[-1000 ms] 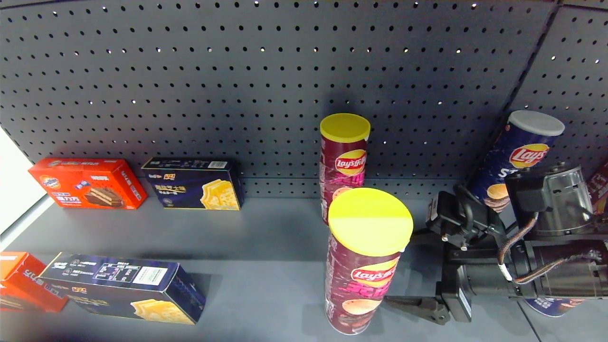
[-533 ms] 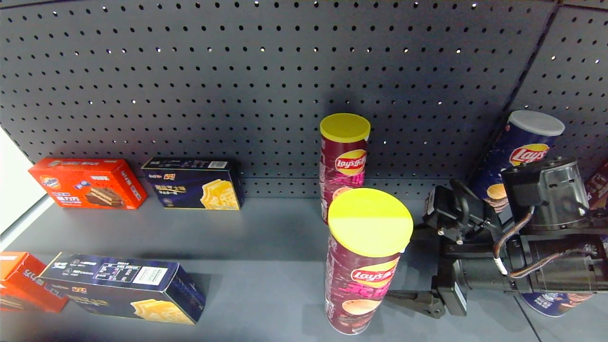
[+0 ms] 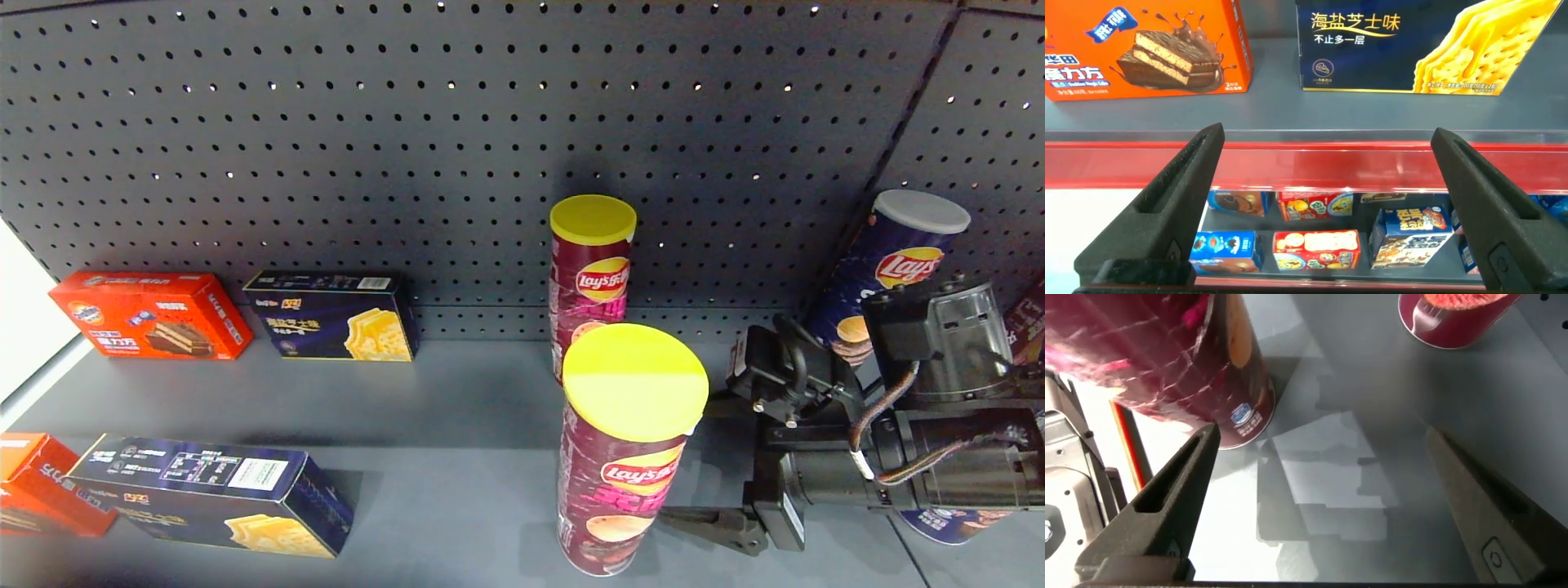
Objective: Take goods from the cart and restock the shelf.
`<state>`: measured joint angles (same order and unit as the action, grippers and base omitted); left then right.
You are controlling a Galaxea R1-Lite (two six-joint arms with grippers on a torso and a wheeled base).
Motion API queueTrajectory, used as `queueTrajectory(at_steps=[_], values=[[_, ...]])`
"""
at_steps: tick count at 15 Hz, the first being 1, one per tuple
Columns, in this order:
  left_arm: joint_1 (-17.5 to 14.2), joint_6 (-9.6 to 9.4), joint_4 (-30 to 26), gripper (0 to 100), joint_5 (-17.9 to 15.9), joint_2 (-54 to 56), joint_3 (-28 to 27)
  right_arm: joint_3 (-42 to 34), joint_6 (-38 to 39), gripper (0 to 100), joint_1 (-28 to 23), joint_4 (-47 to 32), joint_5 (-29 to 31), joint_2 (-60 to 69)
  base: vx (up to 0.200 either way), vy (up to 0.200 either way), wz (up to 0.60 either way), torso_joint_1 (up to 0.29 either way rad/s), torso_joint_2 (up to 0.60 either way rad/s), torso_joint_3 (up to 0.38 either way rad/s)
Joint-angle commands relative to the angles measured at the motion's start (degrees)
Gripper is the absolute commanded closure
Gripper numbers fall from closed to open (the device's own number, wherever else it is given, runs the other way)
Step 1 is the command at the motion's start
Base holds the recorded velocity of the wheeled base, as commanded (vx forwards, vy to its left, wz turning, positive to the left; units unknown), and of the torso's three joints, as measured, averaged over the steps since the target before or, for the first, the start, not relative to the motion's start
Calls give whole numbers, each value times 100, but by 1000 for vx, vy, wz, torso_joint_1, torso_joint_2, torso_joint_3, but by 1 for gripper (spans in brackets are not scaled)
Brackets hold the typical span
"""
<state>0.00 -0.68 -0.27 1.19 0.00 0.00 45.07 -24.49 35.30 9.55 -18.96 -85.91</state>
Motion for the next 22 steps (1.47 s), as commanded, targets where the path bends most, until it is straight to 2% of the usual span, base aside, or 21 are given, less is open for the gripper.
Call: queueTrajectory(at_steps=[1,4,8,11,22], values=[[0,-2,0,0,4,-9,0,-16,-3,0,12,3,-3,30,0,0,0,0,0,0],[0,-2,0,0,4,-9,0,-104,-3,0,29,12,6,39,0,0,0,0,0,0],[0,-2,0,0,4,-9,0,-262,50,0,-41,153,24,777,0,0,0,0,0,0],[0,-2,0,0,4,-9,0,-648,50,0,-41,170,15,1076,0,0,0,0,0,0],[0,-2,0,0,4,-9,0,-622,50,0,82,162,6,1366,0,0,0,0,0,0]])
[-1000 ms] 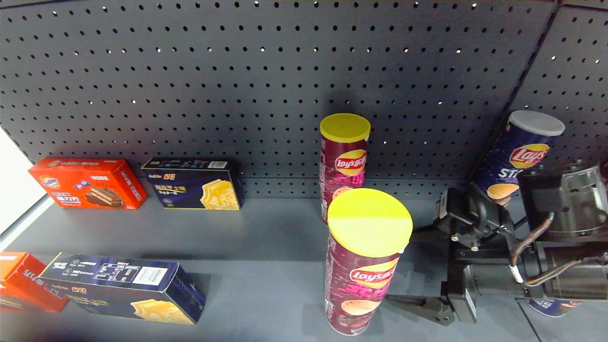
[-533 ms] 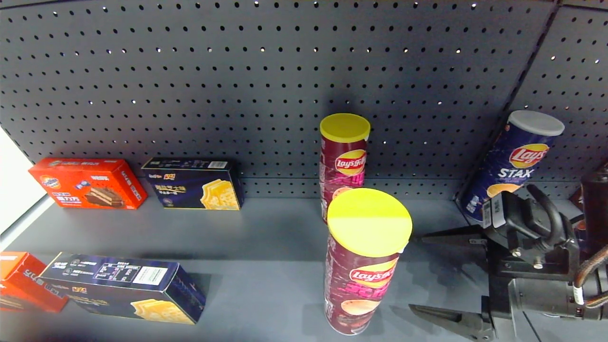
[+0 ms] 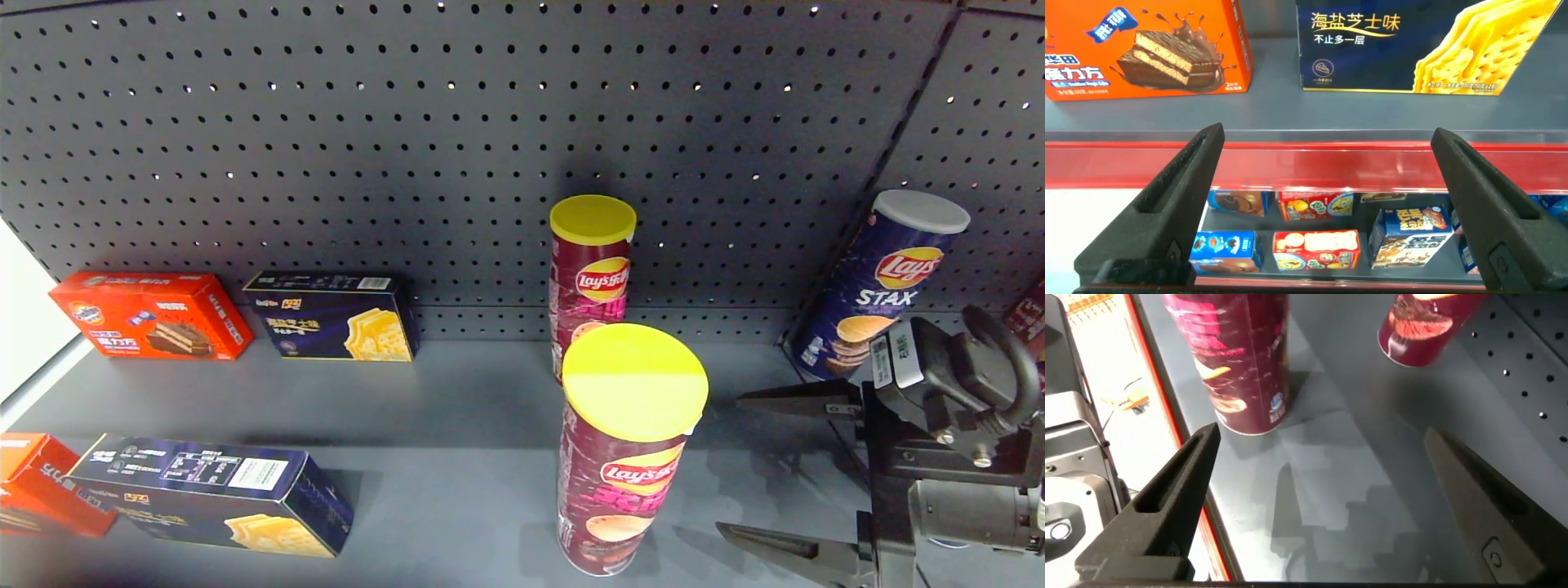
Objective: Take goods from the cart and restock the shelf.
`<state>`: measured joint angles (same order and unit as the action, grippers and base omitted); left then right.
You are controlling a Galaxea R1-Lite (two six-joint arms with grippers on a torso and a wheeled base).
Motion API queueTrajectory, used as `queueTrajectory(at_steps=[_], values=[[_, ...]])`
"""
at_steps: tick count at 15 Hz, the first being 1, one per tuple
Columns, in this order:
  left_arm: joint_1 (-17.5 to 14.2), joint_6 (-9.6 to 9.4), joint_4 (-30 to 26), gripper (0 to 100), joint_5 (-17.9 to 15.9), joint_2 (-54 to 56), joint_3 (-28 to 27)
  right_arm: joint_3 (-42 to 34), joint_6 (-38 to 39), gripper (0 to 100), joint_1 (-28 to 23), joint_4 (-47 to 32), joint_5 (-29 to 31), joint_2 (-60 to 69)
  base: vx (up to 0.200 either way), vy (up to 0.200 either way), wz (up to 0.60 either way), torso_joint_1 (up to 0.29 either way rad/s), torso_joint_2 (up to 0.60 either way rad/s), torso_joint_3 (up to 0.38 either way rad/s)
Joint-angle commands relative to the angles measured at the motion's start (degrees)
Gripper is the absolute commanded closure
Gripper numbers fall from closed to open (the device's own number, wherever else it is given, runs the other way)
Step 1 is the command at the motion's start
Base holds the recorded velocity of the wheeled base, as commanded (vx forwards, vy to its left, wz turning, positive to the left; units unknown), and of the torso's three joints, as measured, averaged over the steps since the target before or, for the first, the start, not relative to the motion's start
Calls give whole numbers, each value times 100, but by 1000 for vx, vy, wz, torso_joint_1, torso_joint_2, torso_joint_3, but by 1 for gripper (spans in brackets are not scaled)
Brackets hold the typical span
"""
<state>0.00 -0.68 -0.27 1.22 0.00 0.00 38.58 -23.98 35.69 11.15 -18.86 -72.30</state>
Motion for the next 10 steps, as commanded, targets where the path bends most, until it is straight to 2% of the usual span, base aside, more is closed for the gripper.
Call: queueTrajectory(at_steps=[1,10], values=[[0,-2,0,0,1,-9,0,44,-2,0,69,1,-4,-21,0,0,0,0,0,0],[0,-2,0,0,1,-9,0,264,-10,0,166,18,-4,-355,0,0,0,0,0,0]])
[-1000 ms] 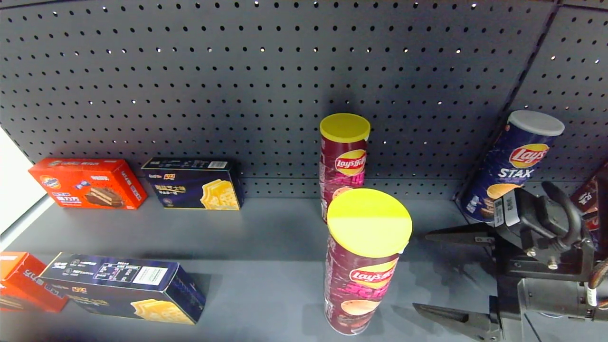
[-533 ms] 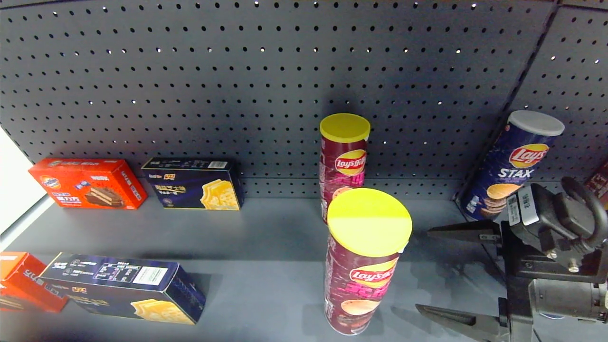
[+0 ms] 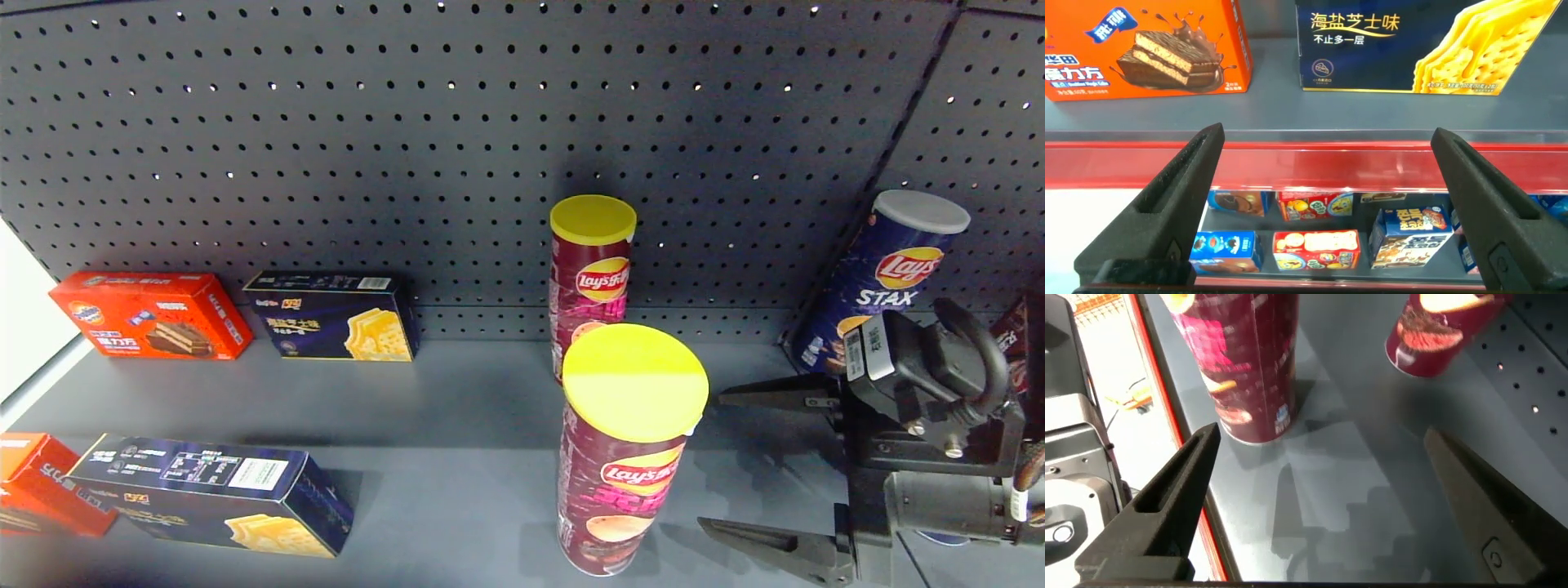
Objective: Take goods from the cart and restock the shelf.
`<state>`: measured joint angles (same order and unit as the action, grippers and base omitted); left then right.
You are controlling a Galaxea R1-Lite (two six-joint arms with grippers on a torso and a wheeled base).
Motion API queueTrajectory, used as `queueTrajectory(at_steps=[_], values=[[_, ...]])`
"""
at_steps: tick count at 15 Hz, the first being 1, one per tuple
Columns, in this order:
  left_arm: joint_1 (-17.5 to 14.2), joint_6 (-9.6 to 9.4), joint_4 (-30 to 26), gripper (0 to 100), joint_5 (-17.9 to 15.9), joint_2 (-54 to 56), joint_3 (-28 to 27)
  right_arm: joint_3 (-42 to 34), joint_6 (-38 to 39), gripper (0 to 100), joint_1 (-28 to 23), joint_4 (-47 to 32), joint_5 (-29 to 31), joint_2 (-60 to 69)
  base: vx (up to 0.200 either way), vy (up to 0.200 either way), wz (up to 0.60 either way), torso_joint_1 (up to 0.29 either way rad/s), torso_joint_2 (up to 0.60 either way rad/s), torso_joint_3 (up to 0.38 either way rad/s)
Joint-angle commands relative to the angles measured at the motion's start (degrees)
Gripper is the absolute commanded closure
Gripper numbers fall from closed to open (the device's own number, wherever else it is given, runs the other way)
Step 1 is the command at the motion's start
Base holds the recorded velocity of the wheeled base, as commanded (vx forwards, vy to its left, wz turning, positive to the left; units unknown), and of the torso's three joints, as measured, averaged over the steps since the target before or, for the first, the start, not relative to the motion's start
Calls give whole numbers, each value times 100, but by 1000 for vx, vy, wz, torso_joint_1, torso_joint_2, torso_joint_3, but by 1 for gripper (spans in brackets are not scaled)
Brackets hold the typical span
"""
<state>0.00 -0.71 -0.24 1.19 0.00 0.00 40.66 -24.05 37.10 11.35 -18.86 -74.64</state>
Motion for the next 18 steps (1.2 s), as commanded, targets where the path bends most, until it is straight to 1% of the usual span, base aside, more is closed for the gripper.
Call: queueTrajectory(at_steps=[1,15,18], values=[[0,0,-2,0,4,-9,0,100,-3,0,26,-1,-4,-156,0,0,0,0,0,0],[0,0,-2,0,4,-9,0,672,-3,0,-9,25,-13,-446,0,0,0,0,0,0],[9,0,-2,0,4,-9,0,971,-3,0,-168,34,-13,-560,0,0,0,0,0,0]])
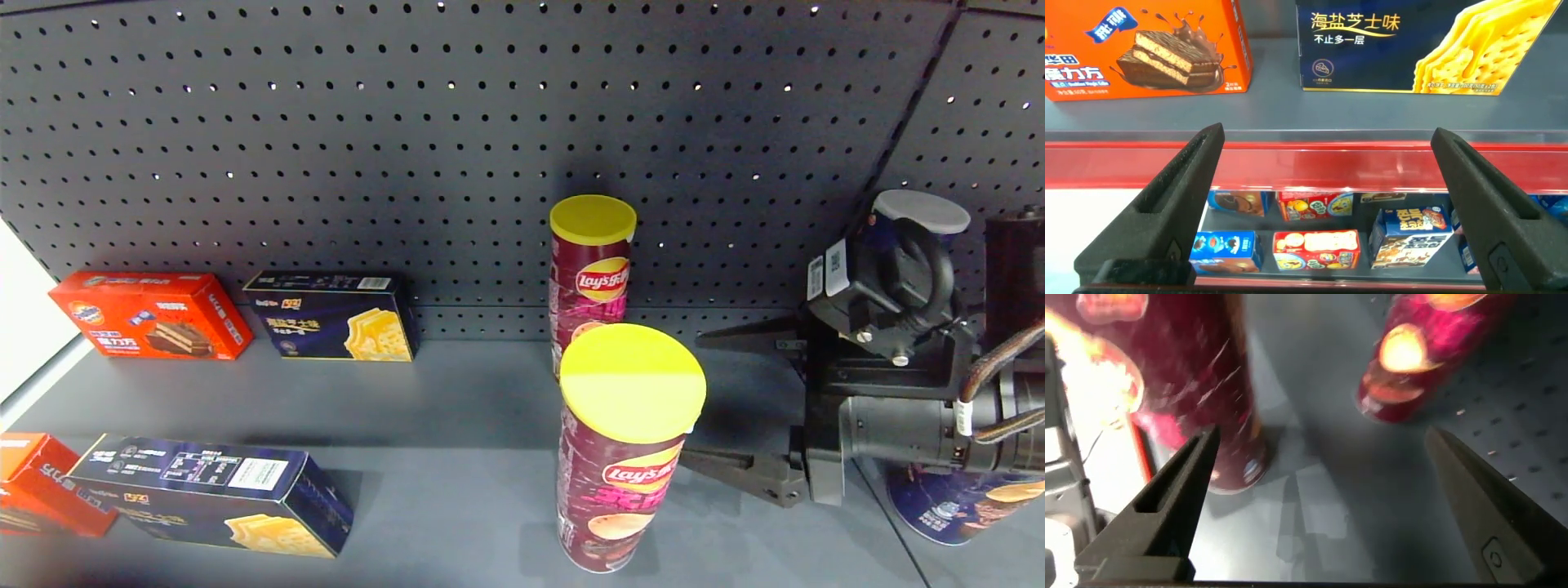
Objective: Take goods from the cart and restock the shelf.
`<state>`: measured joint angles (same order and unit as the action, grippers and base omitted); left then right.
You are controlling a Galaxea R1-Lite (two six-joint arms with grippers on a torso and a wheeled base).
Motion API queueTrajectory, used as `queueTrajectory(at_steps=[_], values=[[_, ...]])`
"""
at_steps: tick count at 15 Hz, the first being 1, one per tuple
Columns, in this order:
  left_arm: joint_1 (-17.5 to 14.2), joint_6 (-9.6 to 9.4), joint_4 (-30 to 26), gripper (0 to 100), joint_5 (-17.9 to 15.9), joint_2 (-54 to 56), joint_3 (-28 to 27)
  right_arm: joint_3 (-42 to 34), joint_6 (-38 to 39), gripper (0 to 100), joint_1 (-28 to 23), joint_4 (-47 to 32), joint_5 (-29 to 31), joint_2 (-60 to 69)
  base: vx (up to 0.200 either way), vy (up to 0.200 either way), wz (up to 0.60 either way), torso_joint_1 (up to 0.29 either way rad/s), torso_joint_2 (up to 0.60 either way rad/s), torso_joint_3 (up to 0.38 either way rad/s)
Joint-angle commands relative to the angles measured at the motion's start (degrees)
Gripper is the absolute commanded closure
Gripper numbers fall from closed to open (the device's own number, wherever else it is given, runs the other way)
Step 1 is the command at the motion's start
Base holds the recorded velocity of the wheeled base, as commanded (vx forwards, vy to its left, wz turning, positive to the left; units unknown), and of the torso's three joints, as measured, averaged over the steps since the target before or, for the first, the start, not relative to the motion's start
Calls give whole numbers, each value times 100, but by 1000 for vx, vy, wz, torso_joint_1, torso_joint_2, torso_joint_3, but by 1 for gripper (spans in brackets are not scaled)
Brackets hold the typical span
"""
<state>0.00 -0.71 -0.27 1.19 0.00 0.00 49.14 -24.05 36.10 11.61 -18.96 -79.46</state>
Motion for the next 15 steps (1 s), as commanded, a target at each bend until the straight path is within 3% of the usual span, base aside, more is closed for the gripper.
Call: queueTrajectory(at_steps=[1,15], values=[[0,0,0,0,4,-9,0,184,-3,0,-103,8,-3,-87,0,0,0,0,0,0],[0,0,0,0,4,-9,0,1045,23,0,-498,17,-3,-272,0,0,0,0,0,0]])
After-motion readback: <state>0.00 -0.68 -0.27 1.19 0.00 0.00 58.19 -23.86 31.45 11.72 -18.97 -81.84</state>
